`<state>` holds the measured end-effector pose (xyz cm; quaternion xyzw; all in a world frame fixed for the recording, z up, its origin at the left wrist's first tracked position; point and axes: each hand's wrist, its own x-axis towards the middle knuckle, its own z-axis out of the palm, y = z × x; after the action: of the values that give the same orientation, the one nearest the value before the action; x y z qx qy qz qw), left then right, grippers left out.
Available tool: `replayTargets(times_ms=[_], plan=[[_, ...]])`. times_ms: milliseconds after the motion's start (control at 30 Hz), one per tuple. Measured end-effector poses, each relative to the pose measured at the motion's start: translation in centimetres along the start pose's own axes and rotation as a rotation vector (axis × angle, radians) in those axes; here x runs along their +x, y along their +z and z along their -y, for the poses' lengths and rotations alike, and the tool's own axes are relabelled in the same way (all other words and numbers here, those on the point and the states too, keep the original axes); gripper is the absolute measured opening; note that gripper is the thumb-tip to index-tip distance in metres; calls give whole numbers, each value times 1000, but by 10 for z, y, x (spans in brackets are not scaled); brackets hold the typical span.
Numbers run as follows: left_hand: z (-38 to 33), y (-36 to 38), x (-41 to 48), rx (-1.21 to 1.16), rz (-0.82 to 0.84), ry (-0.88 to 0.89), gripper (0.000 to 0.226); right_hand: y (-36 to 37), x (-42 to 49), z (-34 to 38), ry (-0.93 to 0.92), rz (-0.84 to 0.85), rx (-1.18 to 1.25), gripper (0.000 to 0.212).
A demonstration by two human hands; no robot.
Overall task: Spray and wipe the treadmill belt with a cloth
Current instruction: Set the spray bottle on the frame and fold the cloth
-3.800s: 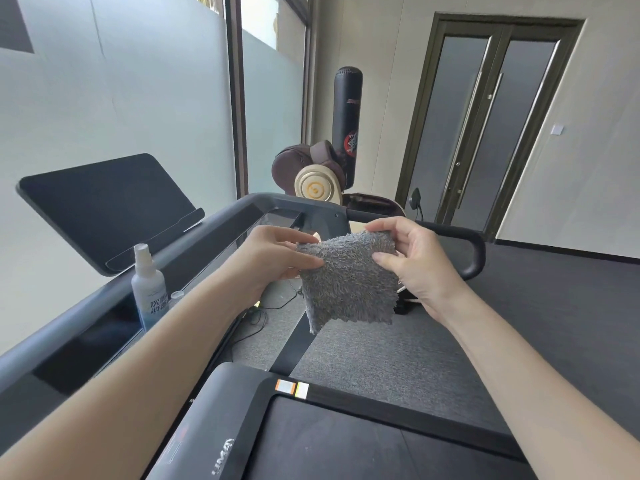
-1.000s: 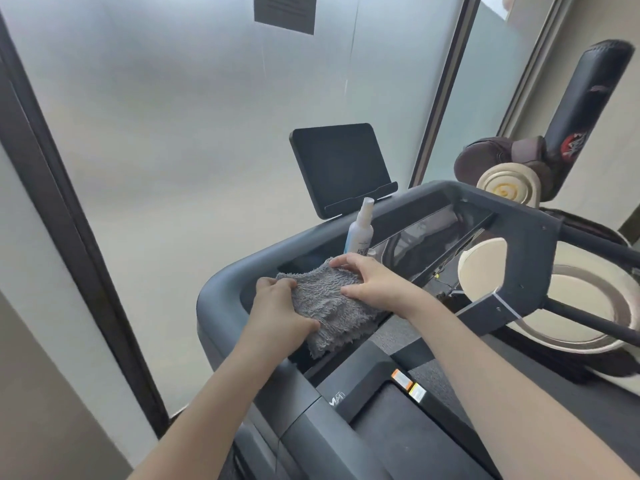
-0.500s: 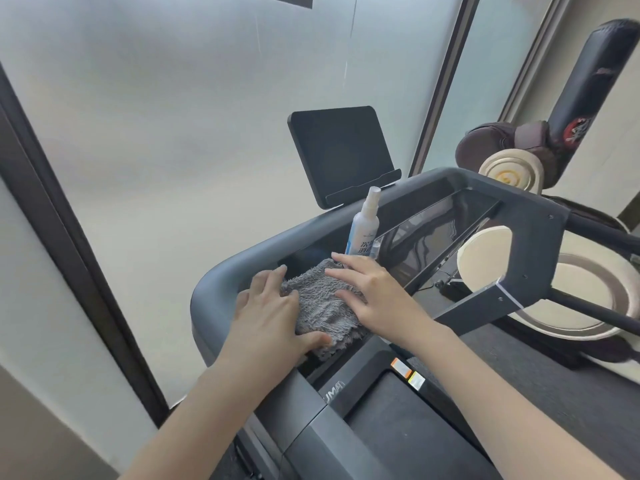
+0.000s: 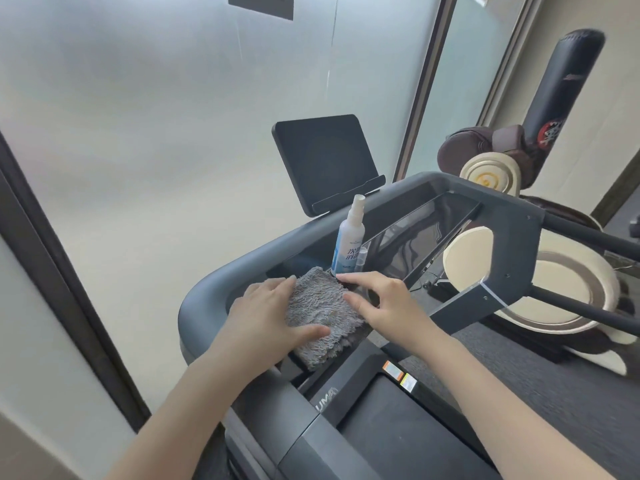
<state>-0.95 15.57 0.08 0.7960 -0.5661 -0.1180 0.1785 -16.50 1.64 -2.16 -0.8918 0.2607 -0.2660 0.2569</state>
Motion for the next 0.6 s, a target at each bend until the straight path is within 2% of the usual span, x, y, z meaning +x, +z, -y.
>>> replayTargets(times_ms=[100, 167, 233, 333, 433, 600], plan=[[-5, -11, 19, -266, -98, 19, 94, -21, 14, -6, 86, -212, -67, 19], [-9, -14, 35, -424, -146, 30, 87, -30, 28, -15, 157, -265, -108, 19], [-13, -13, 53, -506, -144, 44, 83, -33, 45, -23, 214, -234, -131, 26], [-18, -10, 80, -574, -115, 72, 81, -28, 68, -35, 257, -81, -175, 38], [-21, -3, 102, -636, -63, 82, 77, -19, 81, -42, 262, 26, -164, 36], [-18, 8, 124, -748, 29, 146, 59, -8, 82, -50, 228, -32, -200, 26]])
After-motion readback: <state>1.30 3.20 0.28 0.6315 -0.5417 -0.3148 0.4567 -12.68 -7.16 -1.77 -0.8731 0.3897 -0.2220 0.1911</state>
